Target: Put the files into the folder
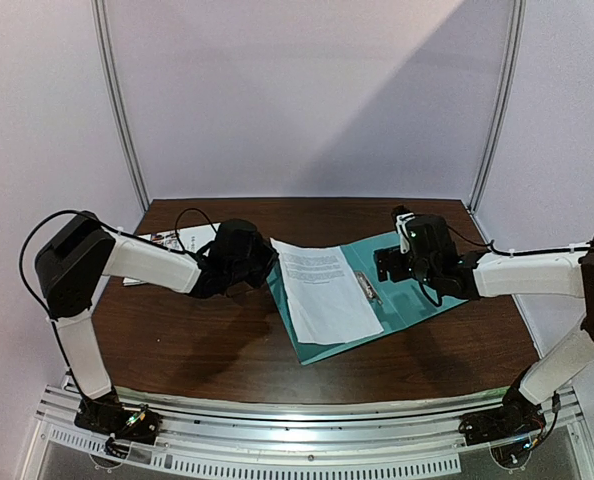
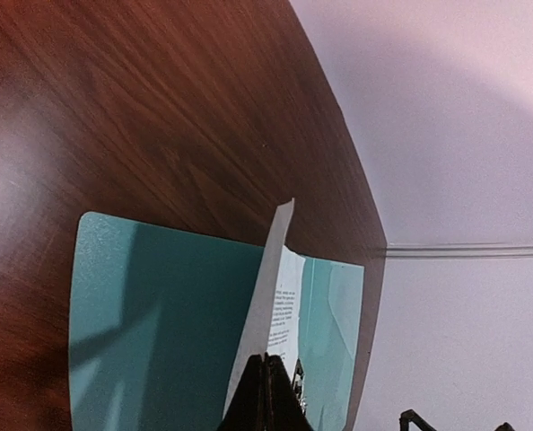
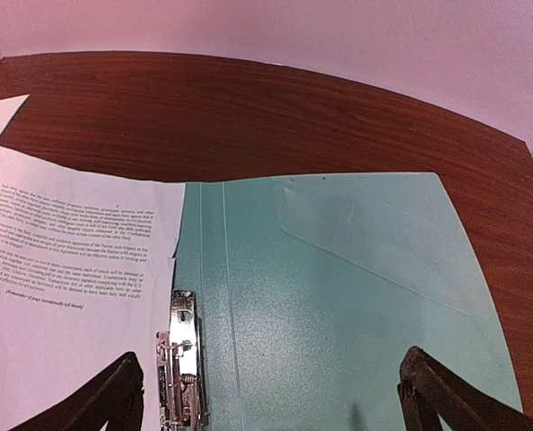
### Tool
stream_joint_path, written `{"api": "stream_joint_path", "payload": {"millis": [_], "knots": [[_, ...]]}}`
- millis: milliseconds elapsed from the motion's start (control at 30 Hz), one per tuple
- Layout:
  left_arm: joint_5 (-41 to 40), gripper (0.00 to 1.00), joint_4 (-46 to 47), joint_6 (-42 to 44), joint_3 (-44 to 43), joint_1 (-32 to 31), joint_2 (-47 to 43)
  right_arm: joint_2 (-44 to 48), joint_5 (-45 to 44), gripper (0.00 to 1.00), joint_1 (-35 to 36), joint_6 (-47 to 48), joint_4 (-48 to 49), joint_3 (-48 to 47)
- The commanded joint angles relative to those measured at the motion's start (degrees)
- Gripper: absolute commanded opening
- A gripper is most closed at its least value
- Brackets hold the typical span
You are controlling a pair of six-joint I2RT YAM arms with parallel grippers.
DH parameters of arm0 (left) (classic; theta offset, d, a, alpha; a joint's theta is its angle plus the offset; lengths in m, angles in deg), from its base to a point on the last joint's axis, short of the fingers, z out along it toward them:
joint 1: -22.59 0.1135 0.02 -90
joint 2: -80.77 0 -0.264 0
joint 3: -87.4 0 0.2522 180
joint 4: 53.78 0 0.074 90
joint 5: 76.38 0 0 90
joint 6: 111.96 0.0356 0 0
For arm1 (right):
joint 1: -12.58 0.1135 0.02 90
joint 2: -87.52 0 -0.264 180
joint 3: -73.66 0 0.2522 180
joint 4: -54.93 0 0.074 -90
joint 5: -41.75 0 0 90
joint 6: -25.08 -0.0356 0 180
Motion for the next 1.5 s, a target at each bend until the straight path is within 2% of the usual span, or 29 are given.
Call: {"api": "stream_joint_path", "payload": {"millis": [0, 300, 600, 1067, 1467], "knots": [[-4.2, 0.0, -3.25, -0.84, 0.35, -1.13, -0.33, -1.25, 1.49, 0.99, -0.15, -0.12, -1.51, -0.14], [-4.32, 0.0, -3.67, -2.5, 1.45, -1.81, -0.22, -2.24, 2.02, 0.99, -0.2, -0.4, -2.08, -0.98], [-4.26, 0.0, -8.2, 6.46, -0.94, -1.72, -1.44, -2.12, 2.07, 0.99, -0.16, -0.29, -2.98, -1.34], [-2.63, 0.0, -9.51, 11.24, -1.76, -0.96, -1.26, -1.31, 2.54, 0.99, -0.2, -0.97, -3.54, -1.22], [-1.85, 0.0, -9.83, 11.33, -1.82, -1.05, -0.56, -1.05, 3.25, 0.99, -0.21, -1.51, -3.71, -1.12]]}}
